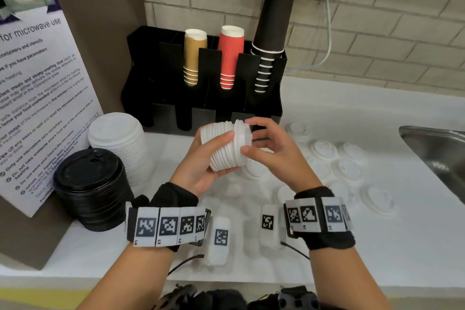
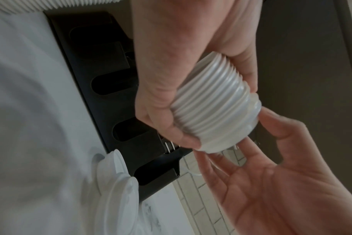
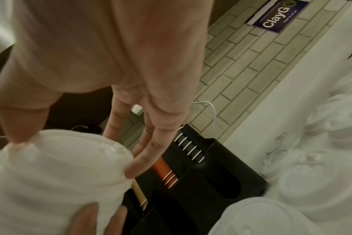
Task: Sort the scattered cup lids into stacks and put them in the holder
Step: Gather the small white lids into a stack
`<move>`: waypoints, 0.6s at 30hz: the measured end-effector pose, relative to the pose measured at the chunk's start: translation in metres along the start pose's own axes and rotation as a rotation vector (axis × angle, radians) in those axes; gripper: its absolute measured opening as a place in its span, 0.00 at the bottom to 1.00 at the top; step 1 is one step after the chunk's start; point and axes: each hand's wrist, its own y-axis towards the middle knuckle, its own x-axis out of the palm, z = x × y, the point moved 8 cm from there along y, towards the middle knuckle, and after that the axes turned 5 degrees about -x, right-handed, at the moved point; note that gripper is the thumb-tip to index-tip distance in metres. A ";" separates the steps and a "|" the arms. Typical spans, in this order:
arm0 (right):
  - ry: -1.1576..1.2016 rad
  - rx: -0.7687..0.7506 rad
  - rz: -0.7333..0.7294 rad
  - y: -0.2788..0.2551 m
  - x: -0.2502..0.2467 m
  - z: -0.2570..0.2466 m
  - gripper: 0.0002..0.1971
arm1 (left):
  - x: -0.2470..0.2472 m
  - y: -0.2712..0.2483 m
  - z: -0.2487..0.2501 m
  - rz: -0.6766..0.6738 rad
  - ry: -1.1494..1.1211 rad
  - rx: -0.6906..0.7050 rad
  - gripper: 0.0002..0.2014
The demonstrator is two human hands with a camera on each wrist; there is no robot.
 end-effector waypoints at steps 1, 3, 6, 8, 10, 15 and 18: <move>-0.001 -0.007 0.021 -0.001 0.000 0.000 0.22 | 0.000 0.000 0.000 0.004 0.001 0.006 0.39; -0.011 -0.019 0.041 -0.002 0.000 -0.001 0.23 | 0.000 0.000 0.000 0.014 -0.006 0.010 0.39; -0.028 -0.027 0.030 -0.001 0.002 -0.003 0.23 | 0.001 -0.001 -0.002 0.002 -0.002 0.000 0.38; -0.021 -0.019 -0.007 0.000 0.003 -0.005 0.23 | 0.002 -0.002 -0.002 -0.030 0.024 -0.019 0.37; -0.010 -0.011 -0.057 0.001 0.003 -0.006 0.23 | 0.002 -0.004 -0.002 -0.056 0.035 -0.041 0.36; 0.012 -0.012 -0.090 0.001 0.004 -0.009 0.24 | 0.004 -0.006 -0.002 -0.056 0.016 -0.052 0.34; 0.028 -0.033 -0.057 0.000 0.005 -0.011 0.25 | 0.006 -0.006 -0.002 -0.042 0.001 -0.038 0.36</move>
